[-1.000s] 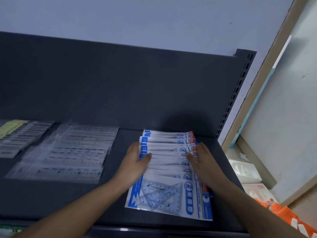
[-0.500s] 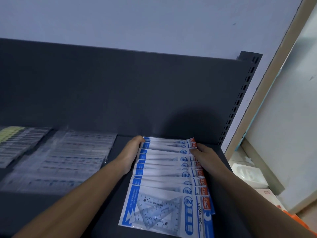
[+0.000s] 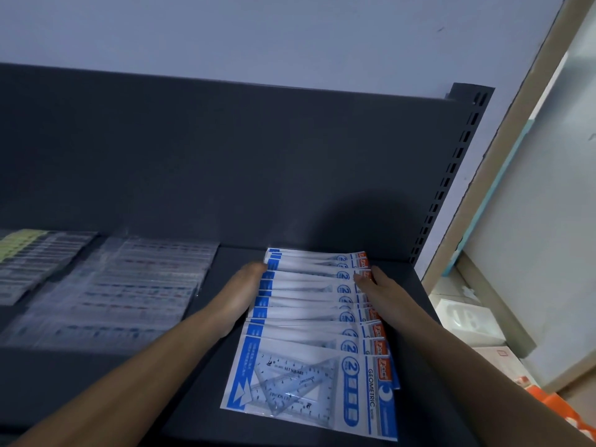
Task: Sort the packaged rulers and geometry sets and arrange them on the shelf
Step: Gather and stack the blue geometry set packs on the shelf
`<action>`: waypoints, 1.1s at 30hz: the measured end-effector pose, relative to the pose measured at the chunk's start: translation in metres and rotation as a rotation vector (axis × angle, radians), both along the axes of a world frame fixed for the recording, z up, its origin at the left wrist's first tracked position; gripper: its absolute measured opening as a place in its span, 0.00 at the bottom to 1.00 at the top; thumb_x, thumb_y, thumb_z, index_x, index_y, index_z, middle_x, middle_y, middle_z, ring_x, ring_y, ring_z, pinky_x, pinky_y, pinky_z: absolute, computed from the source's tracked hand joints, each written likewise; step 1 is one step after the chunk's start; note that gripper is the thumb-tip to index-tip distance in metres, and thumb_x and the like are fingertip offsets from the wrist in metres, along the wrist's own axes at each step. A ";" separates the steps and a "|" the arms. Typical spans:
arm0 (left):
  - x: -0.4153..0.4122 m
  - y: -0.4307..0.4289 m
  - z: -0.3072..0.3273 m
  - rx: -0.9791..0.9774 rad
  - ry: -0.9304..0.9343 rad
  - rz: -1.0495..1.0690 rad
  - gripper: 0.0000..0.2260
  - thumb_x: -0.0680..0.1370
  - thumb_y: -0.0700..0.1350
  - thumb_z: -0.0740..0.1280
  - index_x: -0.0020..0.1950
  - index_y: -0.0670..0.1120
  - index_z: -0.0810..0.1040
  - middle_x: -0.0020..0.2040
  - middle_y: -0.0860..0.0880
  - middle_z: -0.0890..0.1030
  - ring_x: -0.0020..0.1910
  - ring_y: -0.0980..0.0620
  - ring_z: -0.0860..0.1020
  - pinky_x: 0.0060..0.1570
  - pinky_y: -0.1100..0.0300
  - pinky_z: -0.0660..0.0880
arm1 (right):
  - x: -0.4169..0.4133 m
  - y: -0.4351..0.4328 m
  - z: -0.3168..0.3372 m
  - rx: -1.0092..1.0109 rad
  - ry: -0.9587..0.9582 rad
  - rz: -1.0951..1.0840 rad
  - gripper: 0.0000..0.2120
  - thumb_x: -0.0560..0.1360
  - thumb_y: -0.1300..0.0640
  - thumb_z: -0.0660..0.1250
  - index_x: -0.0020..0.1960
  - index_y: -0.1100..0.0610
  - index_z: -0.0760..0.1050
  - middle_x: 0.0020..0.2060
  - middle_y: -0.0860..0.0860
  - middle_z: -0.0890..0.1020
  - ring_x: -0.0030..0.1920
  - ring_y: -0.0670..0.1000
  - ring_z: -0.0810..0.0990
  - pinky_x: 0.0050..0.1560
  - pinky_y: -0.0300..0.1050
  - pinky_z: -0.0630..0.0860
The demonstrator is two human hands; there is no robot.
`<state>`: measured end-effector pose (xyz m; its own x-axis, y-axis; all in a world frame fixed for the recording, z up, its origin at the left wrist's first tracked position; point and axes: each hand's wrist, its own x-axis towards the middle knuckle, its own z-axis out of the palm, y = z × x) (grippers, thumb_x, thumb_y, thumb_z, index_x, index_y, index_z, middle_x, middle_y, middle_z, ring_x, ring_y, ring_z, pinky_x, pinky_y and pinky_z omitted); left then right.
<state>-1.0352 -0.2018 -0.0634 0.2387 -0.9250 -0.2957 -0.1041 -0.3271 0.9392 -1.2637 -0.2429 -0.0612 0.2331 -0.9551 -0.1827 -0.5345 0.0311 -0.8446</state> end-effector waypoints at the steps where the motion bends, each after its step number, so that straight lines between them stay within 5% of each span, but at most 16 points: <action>1: 0.000 0.003 -0.003 -0.015 0.022 0.022 0.13 0.78 0.50 0.57 0.45 0.44 0.77 0.42 0.45 0.82 0.43 0.47 0.80 0.49 0.55 0.74 | -0.001 0.007 -0.003 -0.008 0.003 0.010 0.17 0.80 0.48 0.56 0.68 0.49 0.64 0.63 0.51 0.75 0.58 0.51 0.78 0.62 0.50 0.72; 4: -0.007 0.019 -0.011 -0.086 0.001 0.062 0.07 0.76 0.48 0.58 0.39 0.51 0.72 0.43 0.51 0.77 0.41 0.54 0.76 0.43 0.59 0.71 | -0.002 0.025 -0.018 -0.095 0.066 0.027 0.18 0.80 0.50 0.55 0.68 0.52 0.62 0.66 0.53 0.72 0.62 0.53 0.74 0.64 0.51 0.70; 7: -0.016 0.040 -0.018 -0.167 -0.027 0.078 0.14 0.77 0.43 0.55 0.36 0.56 0.72 0.48 0.48 0.78 0.47 0.50 0.76 0.50 0.53 0.71 | 0.001 0.033 -0.027 -0.190 0.078 -0.026 0.26 0.80 0.47 0.54 0.73 0.58 0.54 0.72 0.56 0.63 0.71 0.55 0.64 0.71 0.55 0.63; 11: -0.026 0.051 -0.012 -0.230 -0.057 0.122 0.12 0.80 0.42 0.53 0.56 0.53 0.73 0.62 0.57 0.72 0.64 0.52 0.69 0.65 0.53 0.65 | 0.005 0.035 -0.023 -0.251 0.068 -0.096 0.31 0.81 0.46 0.50 0.77 0.58 0.43 0.77 0.51 0.51 0.75 0.50 0.53 0.72 0.44 0.52; 15: -0.034 0.062 -0.004 -0.284 -0.055 0.114 0.10 0.81 0.39 0.52 0.45 0.54 0.66 0.48 0.62 0.66 0.45 0.64 0.68 0.53 0.63 0.59 | 0.005 0.043 -0.015 -0.372 -0.001 -0.139 0.25 0.81 0.49 0.52 0.75 0.56 0.54 0.64 0.44 0.65 0.61 0.39 0.66 0.57 0.29 0.59; 17: -0.034 0.066 -0.005 -0.291 -0.117 0.090 0.08 0.81 0.39 0.53 0.52 0.52 0.64 0.50 0.61 0.65 0.47 0.62 0.67 0.55 0.63 0.59 | 0.003 0.043 -0.013 -0.464 -0.007 -0.164 0.18 0.81 0.52 0.55 0.69 0.55 0.64 0.60 0.44 0.69 0.50 0.36 0.70 0.46 0.22 0.64; 20: -0.018 0.070 -0.008 -0.346 -0.357 0.027 0.11 0.78 0.41 0.61 0.60 0.49 0.71 0.59 0.56 0.66 0.58 0.58 0.66 0.59 0.63 0.60 | -0.007 0.044 -0.007 -0.510 0.137 -0.135 0.09 0.77 0.51 0.62 0.55 0.54 0.71 0.53 0.48 0.76 0.48 0.42 0.76 0.42 0.28 0.68; 23: 0.009 0.075 -0.008 -0.333 -0.773 -0.193 0.07 0.69 0.56 0.67 0.44 0.59 0.74 0.48 0.57 0.73 0.51 0.57 0.72 0.53 0.59 0.65 | -0.026 0.058 0.006 -0.362 0.442 0.066 0.15 0.73 0.41 0.66 0.43 0.52 0.70 0.41 0.44 0.79 0.39 0.41 0.79 0.38 0.34 0.73; 25: 0.017 0.081 -0.007 -0.281 -0.913 -0.291 0.09 0.67 0.57 0.70 0.35 0.61 0.69 0.41 0.58 0.75 0.44 0.58 0.73 0.51 0.56 0.68 | -0.036 0.066 0.012 -0.266 0.603 0.176 0.19 0.69 0.36 0.66 0.38 0.52 0.69 0.37 0.42 0.80 0.37 0.40 0.79 0.37 0.34 0.74; 33: 0.019 0.090 -0.007 -0.260 -0.792 -0.315 0.10 0.68 0.53 0.75 0.36 0.56 0.74 0.35 0.56 0.78 0.37 0.60 0.75 0.45 0.59 0.69 | -0.042 0.062 0.012 -0.016 0.479 0.315 0.12 0.73 0.47 0.69 0.40 0.55 0.77 0.39 0.42 0.82 0.37 0.38 0.82 0.37 0.31 0.75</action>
<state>-1.0158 -0.1121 -0.0706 0.0067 -0.9970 0.0768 -0.8033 0.0403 0.5942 -1.3056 -0.1812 -0.0492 0.4015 -0.8566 -0.3241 -0.8392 -0.2023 -0.5049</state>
